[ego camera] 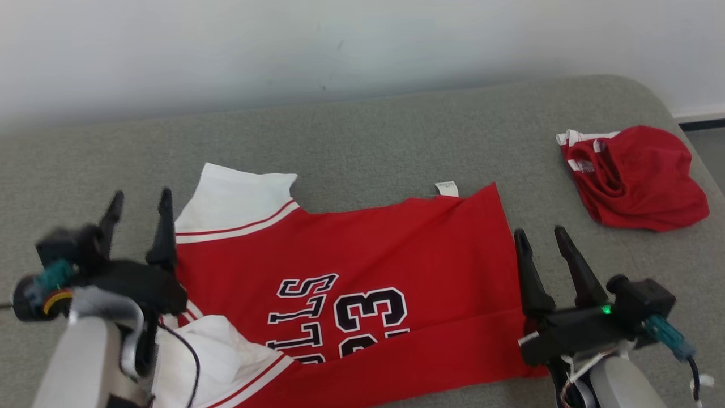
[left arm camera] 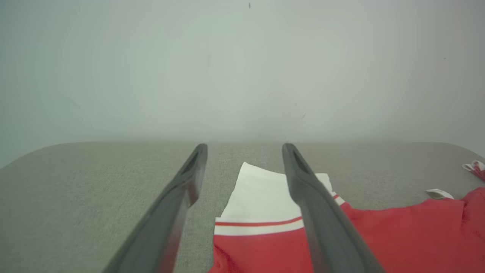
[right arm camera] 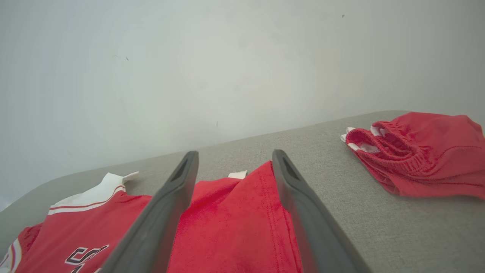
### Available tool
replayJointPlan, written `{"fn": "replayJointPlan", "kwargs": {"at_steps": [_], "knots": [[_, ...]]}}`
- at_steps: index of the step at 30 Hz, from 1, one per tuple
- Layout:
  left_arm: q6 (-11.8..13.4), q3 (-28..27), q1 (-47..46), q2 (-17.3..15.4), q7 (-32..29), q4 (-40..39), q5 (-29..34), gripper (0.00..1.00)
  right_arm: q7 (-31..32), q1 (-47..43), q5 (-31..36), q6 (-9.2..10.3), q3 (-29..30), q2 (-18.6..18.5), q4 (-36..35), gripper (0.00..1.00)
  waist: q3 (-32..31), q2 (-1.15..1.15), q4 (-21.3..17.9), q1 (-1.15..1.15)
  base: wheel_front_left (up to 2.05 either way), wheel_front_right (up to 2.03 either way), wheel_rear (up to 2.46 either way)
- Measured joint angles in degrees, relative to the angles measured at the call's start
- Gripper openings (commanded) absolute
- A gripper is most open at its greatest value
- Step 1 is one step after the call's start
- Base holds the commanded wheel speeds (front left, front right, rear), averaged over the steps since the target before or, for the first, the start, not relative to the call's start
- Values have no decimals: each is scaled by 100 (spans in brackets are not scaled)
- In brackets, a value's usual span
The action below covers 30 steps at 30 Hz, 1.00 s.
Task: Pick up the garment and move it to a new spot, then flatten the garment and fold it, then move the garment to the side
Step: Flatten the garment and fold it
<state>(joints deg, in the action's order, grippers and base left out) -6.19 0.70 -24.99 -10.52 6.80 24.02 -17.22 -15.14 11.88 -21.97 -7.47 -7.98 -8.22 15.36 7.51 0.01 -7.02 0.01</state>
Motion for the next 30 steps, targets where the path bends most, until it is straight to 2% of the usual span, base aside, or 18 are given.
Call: {"fn": "replayJointPlan", "kwargs": {"at_steps": [7, 14, 23, 30], "knots": [[-93, 144, -1549, -521, -1193, 666, -445, 100, 0, 1367, -22, 0, -438, 97, 481, 100, 579, 0, -405, 1, 0, 0, 0], [-98, 311, -2395, -903, -1881, 1388, -467, 100, 0, 2109, -149, 0, -725, 249, 727, 100, 1152, 1, -801, 1, 0, 0, 0], [63, 382, -2680, -1111, -1830, 2204, -330, 100, 0, 2242, -240, 0, -809, 305, 757, 100, 1589, 1, -1255, 1, 0, 0, 0], [197, 475, -2808, -1263, -1557, 2485, -141, 100, 0, 2235, -241, 0, -799, 293, 776, 100, 1664, 1, -1314, 0, 0, 0, 0]]}}
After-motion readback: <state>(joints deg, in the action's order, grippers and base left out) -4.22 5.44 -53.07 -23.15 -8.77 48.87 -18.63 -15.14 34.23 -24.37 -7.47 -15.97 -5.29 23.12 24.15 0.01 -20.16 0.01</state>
